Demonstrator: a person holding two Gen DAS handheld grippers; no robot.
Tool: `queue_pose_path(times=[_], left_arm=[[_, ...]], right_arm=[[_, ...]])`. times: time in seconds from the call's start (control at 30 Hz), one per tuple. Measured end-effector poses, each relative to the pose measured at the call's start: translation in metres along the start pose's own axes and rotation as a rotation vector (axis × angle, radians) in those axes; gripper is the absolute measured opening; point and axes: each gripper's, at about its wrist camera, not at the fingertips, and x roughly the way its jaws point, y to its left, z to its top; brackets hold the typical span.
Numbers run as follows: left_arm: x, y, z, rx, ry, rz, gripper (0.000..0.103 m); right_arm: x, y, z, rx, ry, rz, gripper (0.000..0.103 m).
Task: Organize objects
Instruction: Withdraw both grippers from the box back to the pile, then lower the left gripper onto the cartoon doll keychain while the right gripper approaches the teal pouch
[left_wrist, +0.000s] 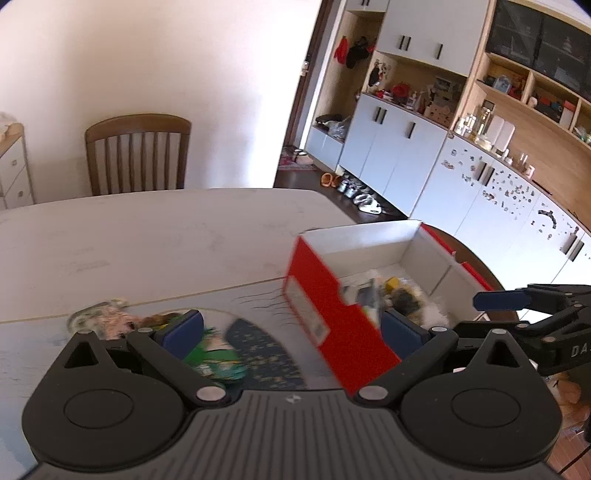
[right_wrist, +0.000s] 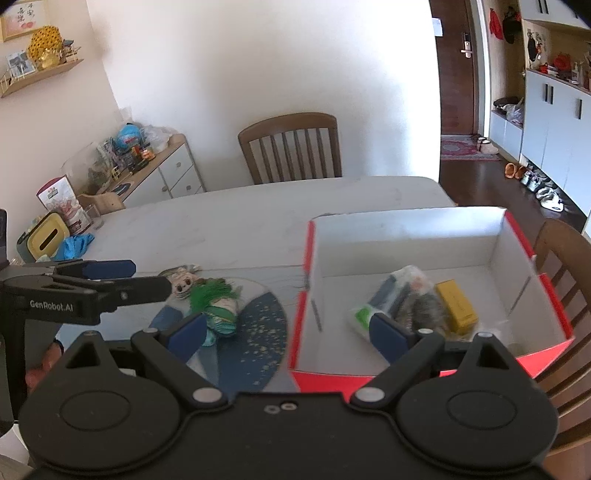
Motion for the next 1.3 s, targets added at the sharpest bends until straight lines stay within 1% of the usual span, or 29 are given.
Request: queue_pose_path(times=[0.17,0.37,0.57,0.63,0.87,1.07,1.13,1.2,1.3], left_arm=[[-0.007,0.040,-0.007,-0.018,-0.004,0.028,0.103],[-0.006,0.082,-0.014,-0.035,0.010,0.066,0.103],[0.001,0.115,-0.023,-0.004,0.020,0.118,0.103],[0.006,0.124,-0.027,0.006,0.032,0.120,0.103],[0.028,0.146,-0.041,0.050,0.050,0.167,0.103],[0.050,0.154,-0.047,0.088,0.058,0.171,0.103],[0.059,0.155,-0.047,0.096,0.061,0.174,0.103],[0.066,0.156,-0.046,0.110,0.056,0.176,0.103],[0.076,0.153,-0.046,0.158,0.036,0.196,0.103]], right_arm=[[0.013,0.022,-0.002,-0.006,0.020,0.008,0.094],[0.036,0.047,-0.005,-0.022,0.060,0.012,0.094],[0.062,0.066,-0.004,-0.027,0.089,0.015,0.094],[0.070,0.071,-0.004,-0.032,0.099,0.015,0.094],[0.104,0.081,-0.001,-0.029,0.147,0.003,0.094],[0.130,0.082,0.001,-0.010,0.194,0.001,0.094],[0.140,0.082,0.001,0.001,0.209,-0.013,0.093],[0.149,0.081,0.002,0.009,0.224,-0.022,0.093],[0.160,0.080,0.002,0.028,0.242,-0.017,0.093]])
